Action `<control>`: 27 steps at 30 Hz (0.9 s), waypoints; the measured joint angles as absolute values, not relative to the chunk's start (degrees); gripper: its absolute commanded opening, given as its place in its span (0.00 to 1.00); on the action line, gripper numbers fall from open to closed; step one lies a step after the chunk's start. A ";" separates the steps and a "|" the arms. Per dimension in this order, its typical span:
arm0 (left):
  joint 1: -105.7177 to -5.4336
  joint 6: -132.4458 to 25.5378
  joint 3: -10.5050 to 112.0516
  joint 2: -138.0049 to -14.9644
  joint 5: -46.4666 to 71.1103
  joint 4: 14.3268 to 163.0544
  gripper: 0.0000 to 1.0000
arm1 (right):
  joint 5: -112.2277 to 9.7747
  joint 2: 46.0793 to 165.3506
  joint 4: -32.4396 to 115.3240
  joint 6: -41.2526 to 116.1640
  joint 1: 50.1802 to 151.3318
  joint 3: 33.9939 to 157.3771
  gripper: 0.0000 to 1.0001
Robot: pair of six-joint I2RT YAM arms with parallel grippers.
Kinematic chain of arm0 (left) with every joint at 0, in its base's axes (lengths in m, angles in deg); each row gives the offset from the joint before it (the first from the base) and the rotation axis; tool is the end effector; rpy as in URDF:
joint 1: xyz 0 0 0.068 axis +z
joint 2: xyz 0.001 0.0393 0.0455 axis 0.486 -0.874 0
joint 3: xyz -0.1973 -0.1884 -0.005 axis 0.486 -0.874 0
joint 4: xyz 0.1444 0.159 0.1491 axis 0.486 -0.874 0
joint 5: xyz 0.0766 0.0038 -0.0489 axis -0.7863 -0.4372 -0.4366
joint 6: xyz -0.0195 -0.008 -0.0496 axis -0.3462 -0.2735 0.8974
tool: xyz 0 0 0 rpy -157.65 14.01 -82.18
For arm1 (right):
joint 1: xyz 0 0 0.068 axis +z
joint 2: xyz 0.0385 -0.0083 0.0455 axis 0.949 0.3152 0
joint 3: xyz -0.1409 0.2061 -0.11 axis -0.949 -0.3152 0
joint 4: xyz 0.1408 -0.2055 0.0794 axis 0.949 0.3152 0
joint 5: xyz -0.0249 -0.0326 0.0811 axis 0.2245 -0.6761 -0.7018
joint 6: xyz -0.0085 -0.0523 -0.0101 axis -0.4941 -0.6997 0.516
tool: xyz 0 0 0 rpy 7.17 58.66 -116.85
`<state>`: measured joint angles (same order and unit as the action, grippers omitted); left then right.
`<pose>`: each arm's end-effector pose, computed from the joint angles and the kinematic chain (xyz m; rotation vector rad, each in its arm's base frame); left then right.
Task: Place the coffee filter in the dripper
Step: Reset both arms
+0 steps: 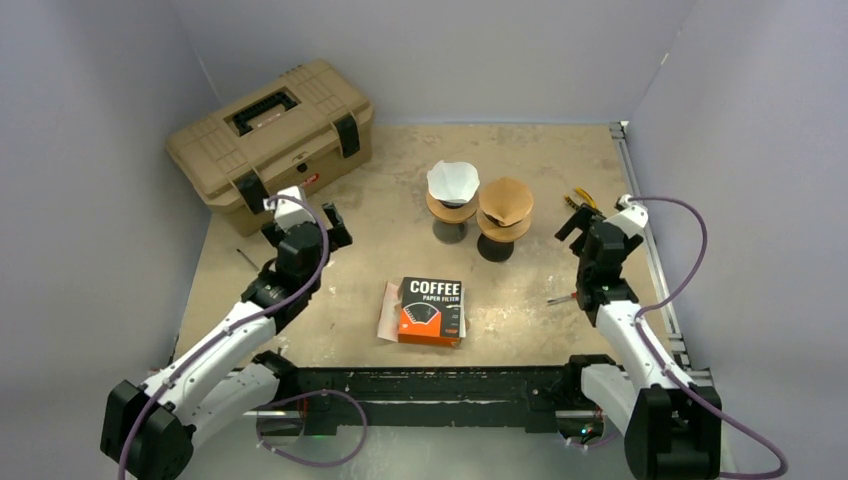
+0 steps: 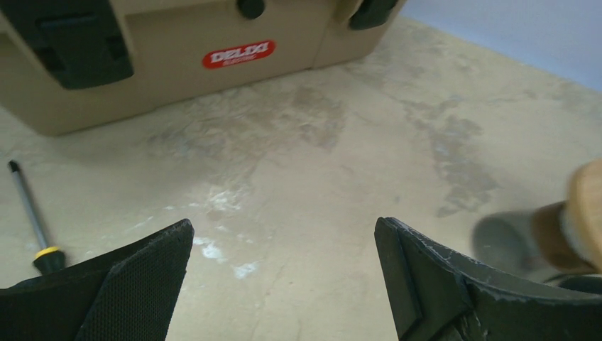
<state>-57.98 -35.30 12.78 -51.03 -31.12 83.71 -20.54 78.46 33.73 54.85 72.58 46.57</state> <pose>0.1849 -0.0787 0.2738 -0.4206 1.7885 -0.1345 0.2098 -0.0104 0.2307 0.6395 1.7837 -0.0882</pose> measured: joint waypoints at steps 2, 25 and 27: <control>-57.98 -36.39 9.52 -52.17 -33.68 86.40 0.99 | -20.14 78.26 29.03 54.21 72.56 43.54 0.99; -44.50 -60.45 -14.48 -77.63 -33.09 140.52 0.99 | -25.70 100.53 -35.99 40.25 72.58 25.44 0.99; -43.14 -61.81 -14.78 -81.26 -31.03 147.03 0.99 | -26.46 105.73 -40.43 39.57 72.58 25.79 0.99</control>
